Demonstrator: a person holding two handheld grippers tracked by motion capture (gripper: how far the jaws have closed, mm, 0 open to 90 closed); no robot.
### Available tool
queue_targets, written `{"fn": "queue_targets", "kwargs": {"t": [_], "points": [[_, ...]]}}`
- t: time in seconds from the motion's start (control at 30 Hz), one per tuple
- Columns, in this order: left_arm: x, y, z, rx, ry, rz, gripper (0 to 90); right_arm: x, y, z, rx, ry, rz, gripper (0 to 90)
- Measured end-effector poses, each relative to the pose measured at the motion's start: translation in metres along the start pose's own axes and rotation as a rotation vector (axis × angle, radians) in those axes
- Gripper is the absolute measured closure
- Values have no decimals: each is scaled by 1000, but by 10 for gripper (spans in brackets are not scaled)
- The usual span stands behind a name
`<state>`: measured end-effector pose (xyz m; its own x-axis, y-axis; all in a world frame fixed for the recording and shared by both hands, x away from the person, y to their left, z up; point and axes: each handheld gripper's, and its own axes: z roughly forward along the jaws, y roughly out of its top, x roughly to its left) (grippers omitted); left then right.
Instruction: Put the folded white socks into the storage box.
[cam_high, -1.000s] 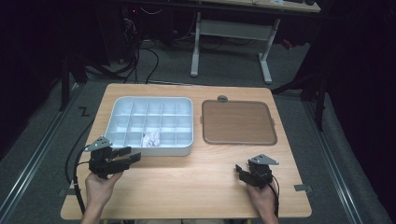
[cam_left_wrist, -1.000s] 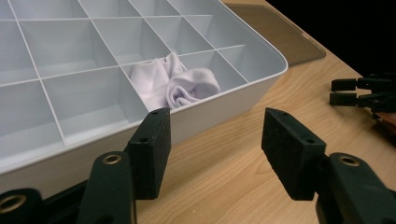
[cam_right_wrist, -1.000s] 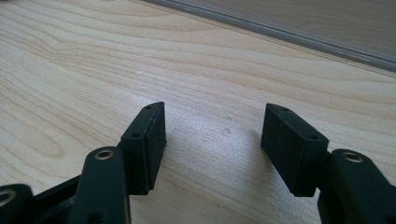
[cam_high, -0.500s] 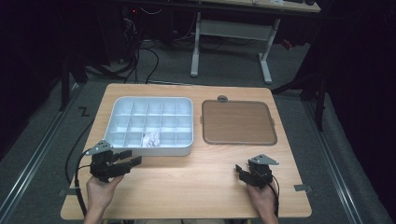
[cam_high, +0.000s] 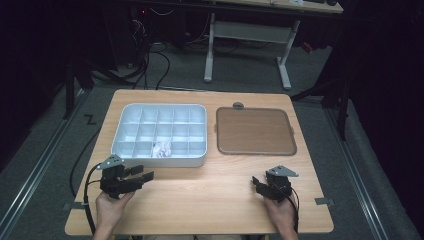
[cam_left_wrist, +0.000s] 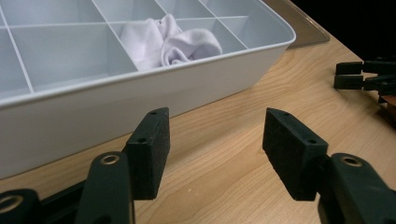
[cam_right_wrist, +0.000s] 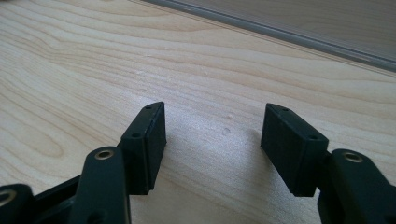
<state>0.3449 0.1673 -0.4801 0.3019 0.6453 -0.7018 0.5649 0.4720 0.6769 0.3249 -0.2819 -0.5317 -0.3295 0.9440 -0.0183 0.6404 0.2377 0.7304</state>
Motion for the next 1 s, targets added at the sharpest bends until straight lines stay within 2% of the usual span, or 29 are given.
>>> {"fn": "queue_targets", "kwargs": {"t": [0.13, 0.53, 0.63, 0.83, 0.93, 1.0], "points": [[3, -3, 2, 5, 8, -3, 417, 0, 0, 0, 0, 0, 0, 408], [12, -17, 11, 22, 37, 23, 413, 0, 0, 0, 0, -1, 0, 408], [12, -20, 15, 29, 45, 20, 412, 0, 0, 0, 0, -1, 0, 408], [14, -27, 20, 42, 56, 42, 410, 0, 0, 0, 0, -1, 0, 408], [14, -28, 22, 34, 54, 35, 409, 0, 0, 0, 0, -1, 0, 408], [14, -30, 23, 33, 58, 49, 410, 0, 0, 0, 0, -1, 0, 408]]}}
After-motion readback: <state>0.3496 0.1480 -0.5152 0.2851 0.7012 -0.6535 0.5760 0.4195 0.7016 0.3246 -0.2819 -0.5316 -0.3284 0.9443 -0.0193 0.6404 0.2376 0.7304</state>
